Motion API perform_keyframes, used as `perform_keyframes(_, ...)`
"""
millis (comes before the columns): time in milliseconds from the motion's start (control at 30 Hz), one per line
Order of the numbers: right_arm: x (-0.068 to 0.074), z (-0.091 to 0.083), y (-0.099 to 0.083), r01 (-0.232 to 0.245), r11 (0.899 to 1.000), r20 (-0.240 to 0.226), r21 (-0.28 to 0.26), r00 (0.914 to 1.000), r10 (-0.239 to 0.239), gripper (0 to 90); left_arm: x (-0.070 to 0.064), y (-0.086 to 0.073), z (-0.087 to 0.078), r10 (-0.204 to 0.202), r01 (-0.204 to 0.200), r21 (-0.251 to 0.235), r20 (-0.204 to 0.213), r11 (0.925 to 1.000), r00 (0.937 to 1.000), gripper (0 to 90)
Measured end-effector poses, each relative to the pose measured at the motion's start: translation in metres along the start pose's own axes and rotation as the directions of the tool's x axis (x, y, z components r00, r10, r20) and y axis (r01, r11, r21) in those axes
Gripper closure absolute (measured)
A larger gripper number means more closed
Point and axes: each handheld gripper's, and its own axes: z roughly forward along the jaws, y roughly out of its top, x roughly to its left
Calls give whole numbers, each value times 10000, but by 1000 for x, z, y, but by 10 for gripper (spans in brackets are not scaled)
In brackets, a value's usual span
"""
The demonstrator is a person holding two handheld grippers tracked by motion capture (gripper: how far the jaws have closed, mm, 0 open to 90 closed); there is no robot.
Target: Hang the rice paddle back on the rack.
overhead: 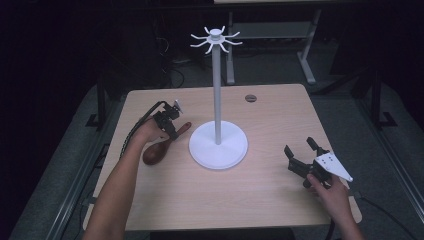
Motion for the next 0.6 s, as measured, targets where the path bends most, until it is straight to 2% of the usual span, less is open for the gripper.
perform_keyframes(133, 0, 0, 0, -8, 10000, 1, 2, 10000, 8, 133, 1, -7, -10, -248, 262, -582, 244, 9980, 9994, 780)
perform_keyframes(233, 0, 0, 0, 26, 10000, 1, 20, 10000, -26, 133, 2, -13, -17, -286, 321, -1003, 368, 9944, 9989, 780)
perform_keyframes(333, 0, 0, 0, 24, 10000, 4, 22, 10000, -24, 133, 3, -19, -25, -400, 481, -1498, 571, 9875, 9976, 780)
perform_keyframes(367, 0, 0, 0, 31, 10000, 3, 22, 10000, -31, 133, 2, -20, -28, -508, 611, -1723, 632, 9831, 9967, 780)
perform_keyframes(433, 0, 0, 0, 26, 10000, 2, 31, 10000, -26, 133, 2, -24, -34, -481, 604, -1979, 662, 9784, 9966, 780)
perform_keyframes(533, 0, 0, 0, 29, 10000, 5, 30, 10000, -29, 133, 2, -30, -42, -581, 732, -2468, 677, 9663, 9960, 780)
perform_keyframes(567, 0, 0, 0, 26, 10000, 6, 31, 10000, -26, 133, 1, -32, -44, -621, 773, -2697, 646, 9598, 9960, 781)
perform_keyframes(600, 0, 0, 0, 26, 10000, 7, 33, 10000, -26, 133, 1, -34, -46, -725, 899, -2986, 689, 9501, 9950, 780)
